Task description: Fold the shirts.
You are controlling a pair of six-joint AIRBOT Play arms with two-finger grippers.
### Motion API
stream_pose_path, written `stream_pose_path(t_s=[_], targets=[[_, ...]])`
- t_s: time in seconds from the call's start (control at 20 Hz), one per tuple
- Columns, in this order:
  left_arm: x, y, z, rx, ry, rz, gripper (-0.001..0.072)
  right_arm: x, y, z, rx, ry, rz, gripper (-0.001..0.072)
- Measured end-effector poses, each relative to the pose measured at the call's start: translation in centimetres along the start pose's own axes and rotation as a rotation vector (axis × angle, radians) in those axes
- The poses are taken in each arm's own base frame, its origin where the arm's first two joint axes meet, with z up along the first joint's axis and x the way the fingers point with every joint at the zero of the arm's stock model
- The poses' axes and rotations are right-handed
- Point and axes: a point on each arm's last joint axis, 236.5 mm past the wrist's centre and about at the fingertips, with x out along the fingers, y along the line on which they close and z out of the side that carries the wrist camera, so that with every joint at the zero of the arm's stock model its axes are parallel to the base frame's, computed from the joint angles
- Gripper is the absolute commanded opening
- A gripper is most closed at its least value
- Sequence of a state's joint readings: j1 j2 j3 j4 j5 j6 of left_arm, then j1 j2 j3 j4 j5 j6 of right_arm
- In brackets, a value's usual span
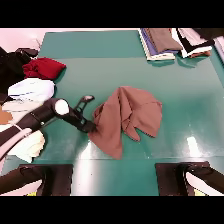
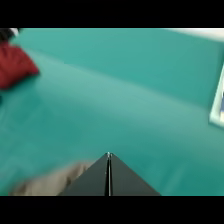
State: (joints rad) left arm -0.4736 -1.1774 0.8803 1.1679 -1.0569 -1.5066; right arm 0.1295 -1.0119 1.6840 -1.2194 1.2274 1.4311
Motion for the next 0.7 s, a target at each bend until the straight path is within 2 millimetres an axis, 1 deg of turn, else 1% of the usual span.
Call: stream_pose_path(t_s=[0.05, 0.15, 0.2, 0.25, 0.3, 0.35, 0.4, 0.45, 0.55, 0.6, 0.7], targets=[[-1.9, 1.2, 2.0, -0.010, -0.067, 0.028, 0.0022, 0.5, -0.9, -1.8, 0.022, 0.041, -0.018, 0.0019], [-5.7, 3.8, 5.2, -0.050, -0.179, 0.077, 0.0023, 1.5, -3.5, -6.3, 0.086, 0.139, -0.064, 0.0024], [-7.4, 5.1, 6.4, -0.074, -0.224, 0.099, 0.0023, 2.2, -4.9, -8.9, 0.128, 0.196, -0.088, 0.0181], [-8.8, 6.4, 7.2, -0.097, -0.260, 0.119, 0.0022, 2.9, -6.4, -12.0, 0.178, 0.263, -0.115, 0.0415], [-9.8, 7.5, 7.8, -0.118, -0.289, 0.135, 0.0023, 3.8, -7.9, -15.2, 0.231, 0.326, -0.136, 0.0441], [-10.7, 8.4, 8.1, -0.134, -0.309, 0.151, 0.0023, 4.5, -9.0, -18.2, 0.280, 0.393, -0.150, 0.0441], [-11.3, 8.9, 8.4, -0.146, -0.325, 0.158, 0.0022, 5.5, -10.1, -21.1, 0.330, 0.448, -0.164, 0.0441], [-11.7, 9.2, 8.5, -0.152, -0.334, 0.162, 0.0022, 6.2, -10.8, -23.7, 0.371, 0.506, -0.170, 0.0440], [-12.3, 9.8, 8.7, -0.163, -0.347, 0.172, 0.0022, 8.2, -11.7, -27.3, 0.440, 0.568, -0.158, 0.0440], [-12.5, 10.0, 8.8, -0.166, -0.352, 0.175, 0.0023, 9.3, -11.8, -28.5, 0.466, 0.586, -0.139, 0.0439], [-12.6, 10.1, 8.8, -0.170, -0.356, 0.175, 0.0022, 11.6, -11.6, -29.5, 0.520, 0.591, -0.077, 0.0439]])
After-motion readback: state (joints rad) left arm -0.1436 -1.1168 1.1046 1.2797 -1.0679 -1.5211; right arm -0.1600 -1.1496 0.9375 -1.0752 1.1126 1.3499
